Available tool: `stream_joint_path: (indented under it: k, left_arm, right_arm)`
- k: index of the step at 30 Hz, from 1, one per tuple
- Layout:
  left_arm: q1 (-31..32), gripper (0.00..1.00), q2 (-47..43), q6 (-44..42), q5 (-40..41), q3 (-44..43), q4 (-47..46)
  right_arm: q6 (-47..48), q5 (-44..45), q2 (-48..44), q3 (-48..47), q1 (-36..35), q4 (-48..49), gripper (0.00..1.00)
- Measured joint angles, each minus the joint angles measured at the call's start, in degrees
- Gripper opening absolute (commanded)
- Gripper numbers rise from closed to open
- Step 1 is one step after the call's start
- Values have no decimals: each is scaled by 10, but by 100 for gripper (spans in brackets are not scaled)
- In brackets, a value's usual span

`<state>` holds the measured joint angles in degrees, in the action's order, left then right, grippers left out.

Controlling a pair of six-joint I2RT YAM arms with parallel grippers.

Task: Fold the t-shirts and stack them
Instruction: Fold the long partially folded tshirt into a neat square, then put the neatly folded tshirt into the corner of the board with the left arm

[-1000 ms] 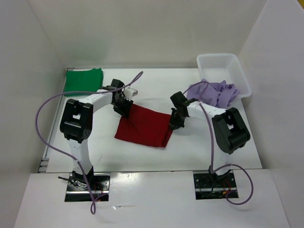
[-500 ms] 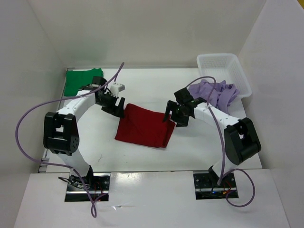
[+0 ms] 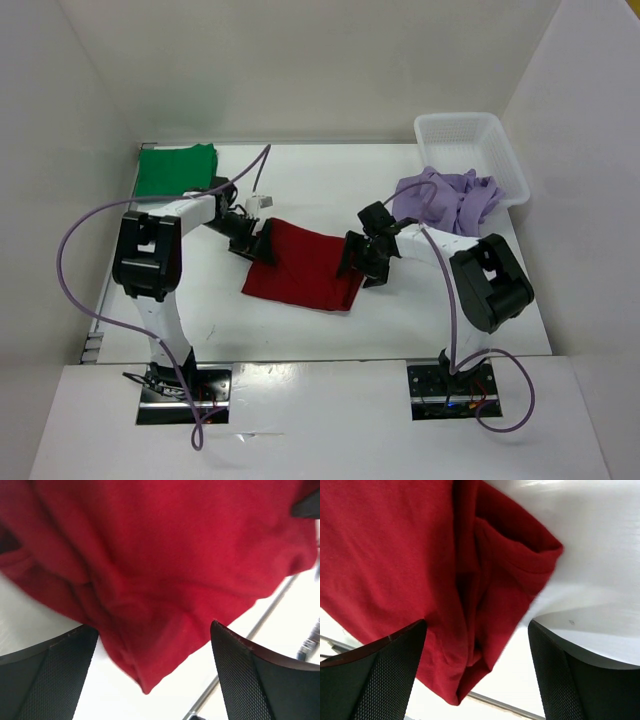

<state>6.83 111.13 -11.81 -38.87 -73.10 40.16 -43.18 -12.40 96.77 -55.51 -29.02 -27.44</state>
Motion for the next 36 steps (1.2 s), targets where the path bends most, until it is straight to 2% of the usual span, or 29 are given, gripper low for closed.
stream_joint_path:
  k: [2, 4, 6, 8, 9, 12, 15, 18, 23, 31, 36]
  left_arm:
    - [1, 98, 12, 0, -21, -6, 1]
    - [1, 78, 26, -2, -45, -13, 3]
    - [3, 54, 47, -1, -59, -23, 3]
    - [5, 14, 74, -4, -67, -30, -1]
    - [7, 0, 88, -2, -75, -33, 1]
    - [9, 0, 109, 1, -112, -41, 17]
    - [8, 0, 109, -2, -109, -47, 23]
    - [7, 0, 101, -3, -72, -69, 30]
    - [-5, 0, 64, -16, 40, -150, 18]
    - [-32, 0, 79, -18, 139, -345, 21]
    - [-40, 0, 176, -31, 226, -547, 59]
  right_arm:
    - [-1, -4, 2, 0, 0, 5, 85]
    - [-1, -6, 3, 0, 0, 10, 85]
    - [-1, -7, 3, 0, 0, 12, 85]
    - [-1, -8, 3, 0, 0, 13, 85]
    - [-1, -8, 3, 0, 0, 13, 85]
    - [0, -5, 2, -1, 0, 12, 85]
    - [3, 4, -7, -1, 5, 1, 85]
    - [9, 15, -32, -1, 19, -17, 85]
    - [24, 32, -91, -7, 61, -52, 85]
    - [49, 45, -119, -21, 102, -80, 85]
    - [59, 47, -119, -23, 109, -95, 85]
